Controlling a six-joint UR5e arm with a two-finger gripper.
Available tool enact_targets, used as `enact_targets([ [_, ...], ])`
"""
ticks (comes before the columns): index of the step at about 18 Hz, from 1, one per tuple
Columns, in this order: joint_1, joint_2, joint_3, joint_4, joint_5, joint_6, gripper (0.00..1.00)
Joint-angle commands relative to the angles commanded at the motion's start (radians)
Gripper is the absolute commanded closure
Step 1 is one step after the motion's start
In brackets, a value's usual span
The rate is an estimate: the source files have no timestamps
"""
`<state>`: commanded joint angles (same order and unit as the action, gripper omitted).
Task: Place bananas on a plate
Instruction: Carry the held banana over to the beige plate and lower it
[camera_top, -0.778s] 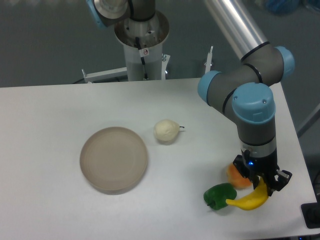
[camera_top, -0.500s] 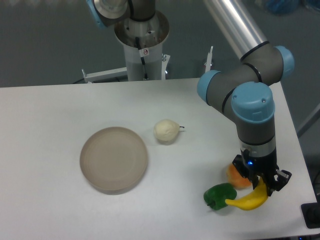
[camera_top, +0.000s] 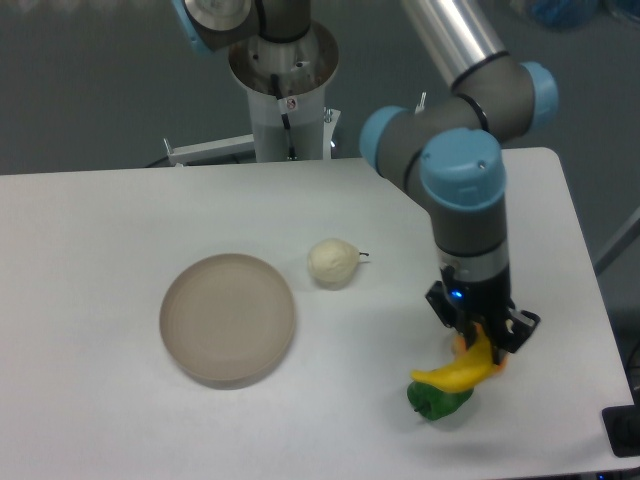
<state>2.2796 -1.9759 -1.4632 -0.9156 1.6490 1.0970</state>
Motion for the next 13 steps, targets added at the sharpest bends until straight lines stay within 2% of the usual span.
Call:
enact_targets([
  [2,-0.02,0.026,-0.034,-0.031,0.0,-0.07,0.75],
  [6,-0.089,0.08,-0.12,-0.032,-0.012,-0.237,0.75],
  [9,-0.158,0.091,-0.157,-0.026,-0.057,-0.449,0.75],
  [12,-0.238,0.068,-0.184,-0.02,-0.06,-0.653,0.75],
  [13,-0.249,0.062,-0.199,-0.019,-0.06,-0.676,0.75],
])
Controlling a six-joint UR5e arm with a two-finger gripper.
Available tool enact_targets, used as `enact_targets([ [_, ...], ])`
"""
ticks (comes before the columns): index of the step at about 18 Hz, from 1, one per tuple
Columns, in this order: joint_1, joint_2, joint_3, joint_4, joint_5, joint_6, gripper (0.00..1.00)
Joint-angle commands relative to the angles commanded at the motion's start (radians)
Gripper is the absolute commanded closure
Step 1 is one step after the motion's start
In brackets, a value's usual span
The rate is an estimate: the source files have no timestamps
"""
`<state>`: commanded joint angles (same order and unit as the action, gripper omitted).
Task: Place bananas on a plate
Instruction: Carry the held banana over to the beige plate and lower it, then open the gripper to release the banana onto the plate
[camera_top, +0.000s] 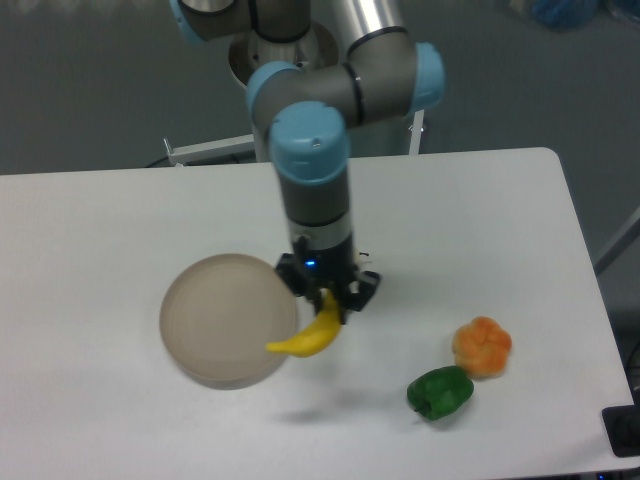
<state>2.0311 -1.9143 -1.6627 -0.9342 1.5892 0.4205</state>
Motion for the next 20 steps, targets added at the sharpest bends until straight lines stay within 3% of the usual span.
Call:
enact_targets([
  [6,-0.066,-0.041,-0.037,0.037,-0.005,-0.06,0.75],
  [20,-0.115,-0.123,-0.091,0.071,0.006,-0.055,0.75],
])
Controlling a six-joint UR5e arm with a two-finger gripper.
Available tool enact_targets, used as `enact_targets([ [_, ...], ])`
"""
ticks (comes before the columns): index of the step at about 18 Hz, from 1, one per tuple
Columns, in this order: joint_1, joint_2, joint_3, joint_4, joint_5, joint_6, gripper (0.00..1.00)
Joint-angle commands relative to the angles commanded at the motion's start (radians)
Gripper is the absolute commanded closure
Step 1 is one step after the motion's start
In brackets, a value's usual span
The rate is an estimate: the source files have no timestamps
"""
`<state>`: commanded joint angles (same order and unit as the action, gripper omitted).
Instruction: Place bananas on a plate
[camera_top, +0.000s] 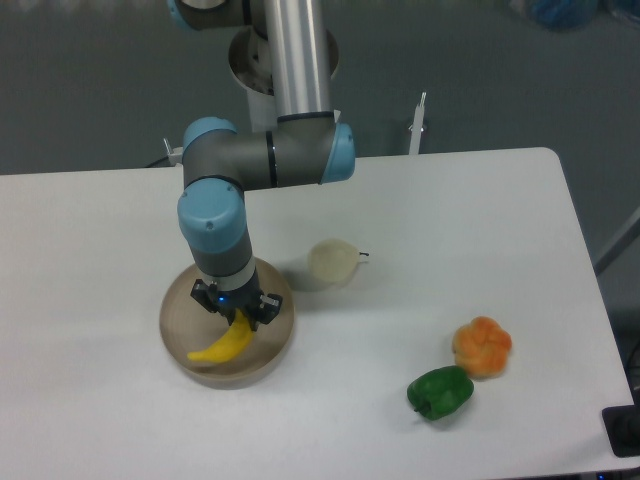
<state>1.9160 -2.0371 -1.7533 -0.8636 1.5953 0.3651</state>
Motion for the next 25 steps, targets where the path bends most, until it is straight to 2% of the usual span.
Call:
enact_targets([
  [5,0.0,-0.014,-0.002,0.0,0.002,0.006,0.74],
  [9,0.0,-0.015,-0.006,0.002,0.003,0.009,0.69],
  [10,0.0,-0.012,-0.008,0.006,0.003,0.011,0.62],
  [11,0.0,-0.006,-0.006,0.008,0.003,0.011,0.48],
  [13,0.003,0.0,-0.003,0.008,0.009,0.009,0.0],
  [17,0.009,0.029,0.003,0.006,0.025,0.012,0.0],
  [22,0.092,0.083,0.034,0.009,0.023,0.017,0.0],
  [23,0.101,0.081,0.044,0.021,0.025,0.038,0.0],
  [25,0.121,0.08,0.054,0.061,0.063,0.168,0.0],
])
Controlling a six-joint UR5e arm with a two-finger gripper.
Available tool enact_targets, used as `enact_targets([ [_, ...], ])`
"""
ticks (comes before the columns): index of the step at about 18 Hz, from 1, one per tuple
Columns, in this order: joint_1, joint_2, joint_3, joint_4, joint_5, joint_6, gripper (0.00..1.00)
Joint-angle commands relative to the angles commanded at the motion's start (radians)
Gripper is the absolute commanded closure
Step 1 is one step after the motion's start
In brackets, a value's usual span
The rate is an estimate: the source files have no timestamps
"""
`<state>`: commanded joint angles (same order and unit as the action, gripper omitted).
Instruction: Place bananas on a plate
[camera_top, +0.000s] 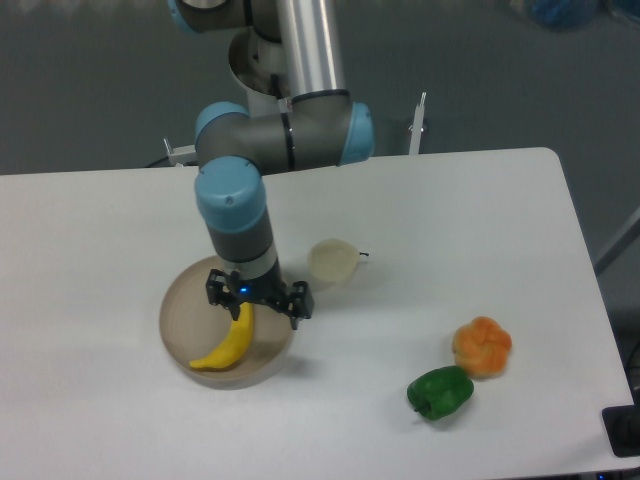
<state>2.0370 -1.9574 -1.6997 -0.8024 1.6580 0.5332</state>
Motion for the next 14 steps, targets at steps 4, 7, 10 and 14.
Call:
enact_targets([
  [4,0.055,-0.002,0.034,0.009,0.08,0.143,0.0],
  [7,0.127,-0.002,0.055,0.005,0.101,0.307,0.0],
  [10,0.189,0.002,0.068,0.005,0.134,0.491,0.0],
  [14,0.215,-0.002,0.069,0.005,0.129,0.665,0.0],
])
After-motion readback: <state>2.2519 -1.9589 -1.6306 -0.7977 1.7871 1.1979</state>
